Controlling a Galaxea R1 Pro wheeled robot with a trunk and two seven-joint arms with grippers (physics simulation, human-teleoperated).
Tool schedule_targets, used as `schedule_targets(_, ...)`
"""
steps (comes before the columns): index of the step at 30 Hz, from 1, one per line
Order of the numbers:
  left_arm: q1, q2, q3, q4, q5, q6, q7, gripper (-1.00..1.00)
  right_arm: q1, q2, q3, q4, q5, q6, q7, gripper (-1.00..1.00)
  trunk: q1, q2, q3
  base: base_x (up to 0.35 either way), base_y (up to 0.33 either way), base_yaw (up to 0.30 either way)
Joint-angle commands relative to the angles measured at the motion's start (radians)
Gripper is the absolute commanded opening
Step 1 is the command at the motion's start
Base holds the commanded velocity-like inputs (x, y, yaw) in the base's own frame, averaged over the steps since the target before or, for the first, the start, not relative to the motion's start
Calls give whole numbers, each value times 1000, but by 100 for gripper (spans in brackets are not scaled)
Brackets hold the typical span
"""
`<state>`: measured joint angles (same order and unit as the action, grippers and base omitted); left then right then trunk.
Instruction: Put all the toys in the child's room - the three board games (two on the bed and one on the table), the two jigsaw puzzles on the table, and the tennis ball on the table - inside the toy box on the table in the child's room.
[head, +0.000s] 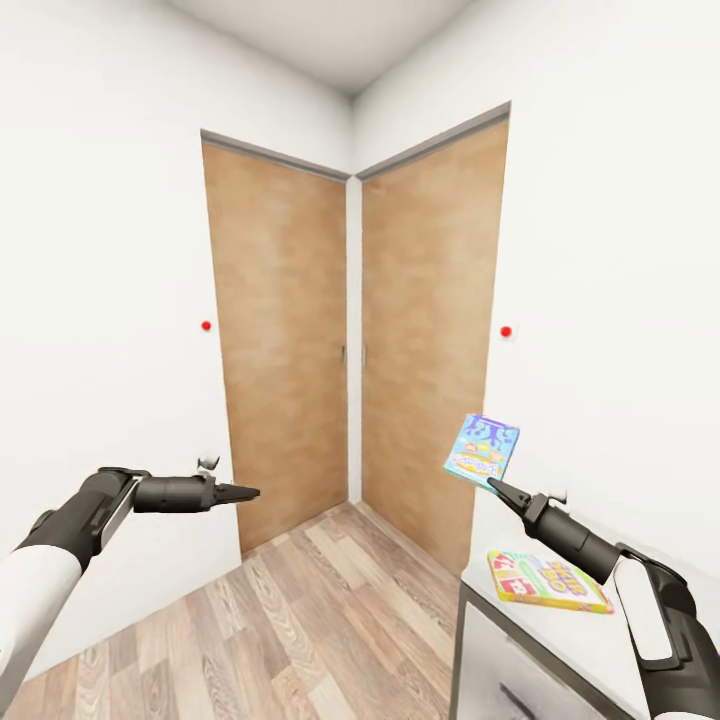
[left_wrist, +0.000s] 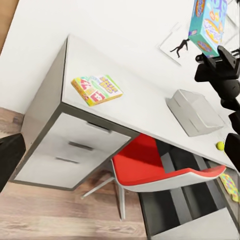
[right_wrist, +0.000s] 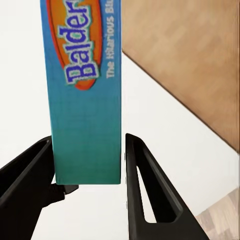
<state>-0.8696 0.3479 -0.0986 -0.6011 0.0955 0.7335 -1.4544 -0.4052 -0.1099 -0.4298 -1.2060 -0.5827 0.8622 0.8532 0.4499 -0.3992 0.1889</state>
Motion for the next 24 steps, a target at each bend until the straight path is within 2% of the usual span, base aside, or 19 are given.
schedule_targets(1, 0, 2, -7, 0, 10, 10, 0, 100, -1, 0, -1, 1, -5, 6, 3, -100, 0, -1, 0, -174, 56, -256)
schedule_targets(7, 0, 2, -7, 0, 10, 10, 1, 100, -1, 1, -1, 2, -5, 6, 3, -100, 0, -1, 6, -118, 31, -256)
schedule_targets(24, 0, 2, -7, 0, 10, 10, 1, 100, -1, 1, -5, 21, -5, 2, 4, -100, 0, -1, 22, -8, 1, -256)
